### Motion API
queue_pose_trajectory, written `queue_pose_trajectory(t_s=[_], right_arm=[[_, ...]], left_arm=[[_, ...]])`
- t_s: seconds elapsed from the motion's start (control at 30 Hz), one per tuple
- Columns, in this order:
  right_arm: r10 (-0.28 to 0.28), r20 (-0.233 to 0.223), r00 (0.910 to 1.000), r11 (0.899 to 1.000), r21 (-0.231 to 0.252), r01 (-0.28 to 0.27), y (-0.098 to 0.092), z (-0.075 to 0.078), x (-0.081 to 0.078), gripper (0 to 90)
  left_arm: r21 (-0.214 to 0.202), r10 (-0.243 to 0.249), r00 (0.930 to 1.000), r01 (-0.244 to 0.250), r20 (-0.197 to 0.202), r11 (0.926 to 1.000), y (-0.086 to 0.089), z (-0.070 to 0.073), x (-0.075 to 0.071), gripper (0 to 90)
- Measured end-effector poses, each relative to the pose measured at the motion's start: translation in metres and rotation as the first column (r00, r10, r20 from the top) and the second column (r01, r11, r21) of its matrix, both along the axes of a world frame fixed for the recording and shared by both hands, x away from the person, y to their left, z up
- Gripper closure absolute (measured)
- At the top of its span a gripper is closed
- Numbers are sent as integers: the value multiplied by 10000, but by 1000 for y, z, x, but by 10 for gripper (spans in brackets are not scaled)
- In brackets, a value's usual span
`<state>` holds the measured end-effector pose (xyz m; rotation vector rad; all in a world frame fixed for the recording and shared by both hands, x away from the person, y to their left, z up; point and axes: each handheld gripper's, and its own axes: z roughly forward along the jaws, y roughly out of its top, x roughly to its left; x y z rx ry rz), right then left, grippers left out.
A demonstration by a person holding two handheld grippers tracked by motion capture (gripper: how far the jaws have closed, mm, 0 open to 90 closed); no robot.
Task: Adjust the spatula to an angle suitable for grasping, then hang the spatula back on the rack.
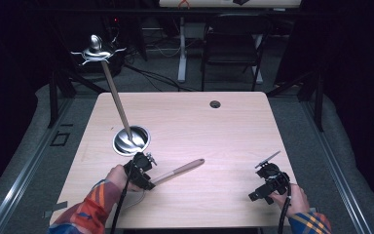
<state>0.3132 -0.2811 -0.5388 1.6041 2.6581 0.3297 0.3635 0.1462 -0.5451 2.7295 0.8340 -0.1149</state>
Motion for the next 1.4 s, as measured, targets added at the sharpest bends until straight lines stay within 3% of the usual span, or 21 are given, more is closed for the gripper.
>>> queue_pose_trajectory(t_s=[0.13, 0.2, 0.23, 0.3, 0.47, 0.53, 0.63, 0.7, 0.83, 0.97, 1.2, 1.4], right_arm=[[13, -71, 10000, 10000, 54, -12, 1, 1, 0, 12], [-58, -68, 10000, 10000, 60, 58, 2, 0, 0, 12], [-242, 57, 9997, 9992, 307, 240, 3, -2, -1, 11], [-24, -162, 9999, 9998, 218, 27, 2, 0, 0, 11], [35, -273, 9996, 9998, 213, -30, 2, -1, 1, 10], [-153, -266, 9995, 9990, 413, 164, 3, -2, 0, 9], [-149, -376, 9992, 9994, 314, 161, 3, -2, 1, 9], [-45, -461, 9989, 9997, 223, 56, 2, -2, 1, 9], [-111, -417, 9991, 9997, 222, 120, 3, -3, 1, 9], [-17, -459, 9989, 9997, 237, 28, 3, -3, 2, 10], [-70, -363, 9993, 9997, 224, 78, 3, -4, 1, 11], [109, -339, 9994, 9999, 94, -106, 4, -3, 2, 7]], left_arm=[[-113, 26, 9995, -22, 324, 9999, -5, 5, 2, 484], [-295, 145, 9988, -132, 464, 9995, -7, 5, 5, 463], [-468, 237, 9987, -215, 460, 9987, -7, 5, 6, 453], [-685, 248, 9982, -210, 548, 9974, -12, 4, 10, 445], [-657, 111, 9972, -63, 736, 9978, -24, 6, 12, 414], [-687, 208, 9969, -156, 763, 9975, -28, 7, 12, 399], [-591, 382, 9948, -327, 948, 9977, -32, 7, 13, 323], [-552, 462, 9937, -407, 1019, 9976, -33, 6, 15, 325], [-575, 342, 9946, -286, 982, 9979, -34, 4, 16, 378], [-663, 135, 9957, -75, 913, 9978, -37, 2, 15, 532], [65, -481, 9918, 477, 1188, 9988, -49, -2, 9, 673], [297, -378, 9907, 342, 1304, 9990, -53, -3, 9, 761]])
